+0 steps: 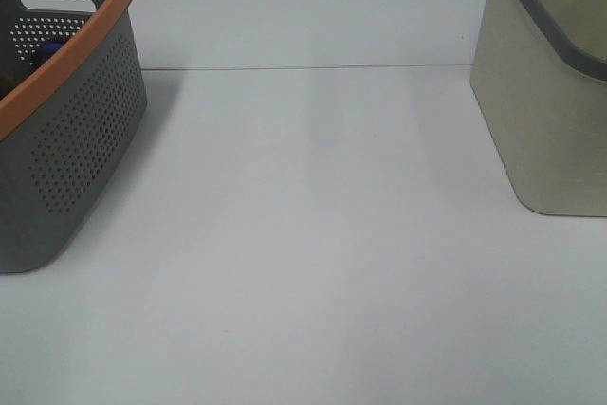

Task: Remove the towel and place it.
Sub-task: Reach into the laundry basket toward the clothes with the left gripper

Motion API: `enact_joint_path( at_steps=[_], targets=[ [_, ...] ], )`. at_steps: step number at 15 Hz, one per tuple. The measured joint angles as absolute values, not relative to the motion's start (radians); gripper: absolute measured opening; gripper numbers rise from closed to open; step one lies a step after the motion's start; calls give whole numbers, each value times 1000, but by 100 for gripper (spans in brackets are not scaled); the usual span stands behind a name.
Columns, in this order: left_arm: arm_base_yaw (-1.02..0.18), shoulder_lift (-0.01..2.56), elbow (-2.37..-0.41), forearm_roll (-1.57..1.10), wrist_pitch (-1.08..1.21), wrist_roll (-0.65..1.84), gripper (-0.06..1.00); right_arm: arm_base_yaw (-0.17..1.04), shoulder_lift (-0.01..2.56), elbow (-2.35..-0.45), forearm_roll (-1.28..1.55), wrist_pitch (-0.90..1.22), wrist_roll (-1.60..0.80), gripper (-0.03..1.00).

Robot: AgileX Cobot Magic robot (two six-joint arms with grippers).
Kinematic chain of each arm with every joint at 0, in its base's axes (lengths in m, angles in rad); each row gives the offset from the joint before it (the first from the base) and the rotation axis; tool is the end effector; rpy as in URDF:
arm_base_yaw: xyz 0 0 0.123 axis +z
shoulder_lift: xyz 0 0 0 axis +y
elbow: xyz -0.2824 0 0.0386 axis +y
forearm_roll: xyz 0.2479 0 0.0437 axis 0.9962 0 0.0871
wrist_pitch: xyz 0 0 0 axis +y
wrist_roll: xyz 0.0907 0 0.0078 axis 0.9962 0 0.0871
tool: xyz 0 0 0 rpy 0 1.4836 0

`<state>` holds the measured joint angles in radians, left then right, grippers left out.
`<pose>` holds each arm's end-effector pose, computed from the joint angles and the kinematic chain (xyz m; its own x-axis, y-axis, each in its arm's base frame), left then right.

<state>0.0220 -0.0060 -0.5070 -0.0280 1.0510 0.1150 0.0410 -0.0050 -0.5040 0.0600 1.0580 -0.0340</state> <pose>-0.0062 -0.0024 0.2799 -0.4332 0.0914 -0.8966 0.0438 0.9958 0.0803 -0.0062 0.0045 0.2786 -0.4441 -0.0228 -0.8957 -0.0897 0.9958 0.0192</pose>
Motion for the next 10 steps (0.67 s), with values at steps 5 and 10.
enact_joint_path(
  at_steps=[5, 10],
  targets=[
    [22, -6, -507, -28, 1051, 115, 99, 41, -5, -504, 60, 1058, -34, 76],
    [22, -6, -507, -28, 1051, 115, 99, 41, -5, -504, 60, 1058, -34, 76]
  ],
)
